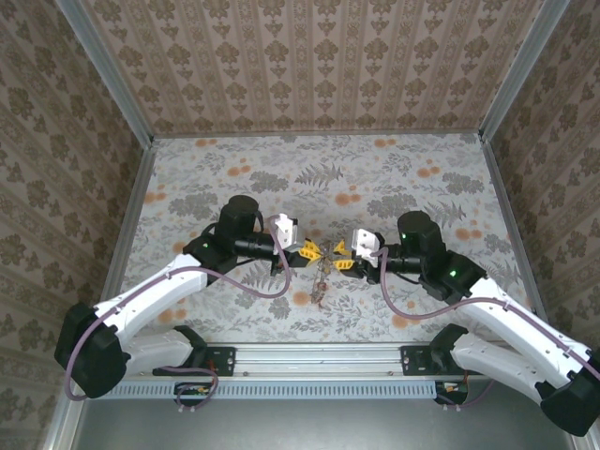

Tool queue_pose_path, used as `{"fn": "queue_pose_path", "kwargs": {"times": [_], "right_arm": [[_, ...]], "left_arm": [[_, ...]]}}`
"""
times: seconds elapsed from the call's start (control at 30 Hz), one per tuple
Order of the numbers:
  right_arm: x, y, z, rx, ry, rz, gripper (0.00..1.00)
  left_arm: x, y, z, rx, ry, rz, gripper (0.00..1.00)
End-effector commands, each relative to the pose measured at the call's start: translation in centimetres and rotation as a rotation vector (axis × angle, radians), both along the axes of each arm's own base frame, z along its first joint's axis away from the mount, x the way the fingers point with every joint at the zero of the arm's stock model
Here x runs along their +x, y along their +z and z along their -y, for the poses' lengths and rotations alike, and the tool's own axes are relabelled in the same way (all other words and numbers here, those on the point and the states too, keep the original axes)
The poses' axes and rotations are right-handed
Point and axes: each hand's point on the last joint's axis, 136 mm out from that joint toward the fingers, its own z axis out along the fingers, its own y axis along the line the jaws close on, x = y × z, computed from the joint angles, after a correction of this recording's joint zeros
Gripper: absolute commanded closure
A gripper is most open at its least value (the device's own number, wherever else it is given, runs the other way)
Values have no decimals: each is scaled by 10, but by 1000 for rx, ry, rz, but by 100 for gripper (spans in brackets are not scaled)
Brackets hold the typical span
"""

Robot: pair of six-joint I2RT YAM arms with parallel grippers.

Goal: Put the keys on the keyring

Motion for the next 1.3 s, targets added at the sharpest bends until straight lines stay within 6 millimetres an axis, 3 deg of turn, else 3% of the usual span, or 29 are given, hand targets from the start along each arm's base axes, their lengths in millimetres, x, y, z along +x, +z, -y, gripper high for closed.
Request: {"fn": "queue_pose_path", "kwargs": {"times": [0.0, 0.47, 0.6, 0.83, 1.07, 1.27], "right_arm": [[-3, -2, -5, 10, 37, -32, 73], [9, 0, -17, 60, 31, -54, 71], [7, -3, -20, 57, 47, -66, 81], [4, -14, -18, 21, 54, -86, 82], [3, -14, -16, 0, 53, -82, 98], [6, -16, -10, -90, 41, -77, 100]], "left_arm": [[-3, 17, 2, -53, -38, 16, 100], [-4, 14, 5, -48, -44, 5, 100], [-2, 14, 6, -46, -37, 4, 100], [-2, 13, 6, -47, -34, 5, 100], [1, 4, 5, 6, -17, 6, 100], [7, -11, -1, 171, 20, -6, 74]]}}
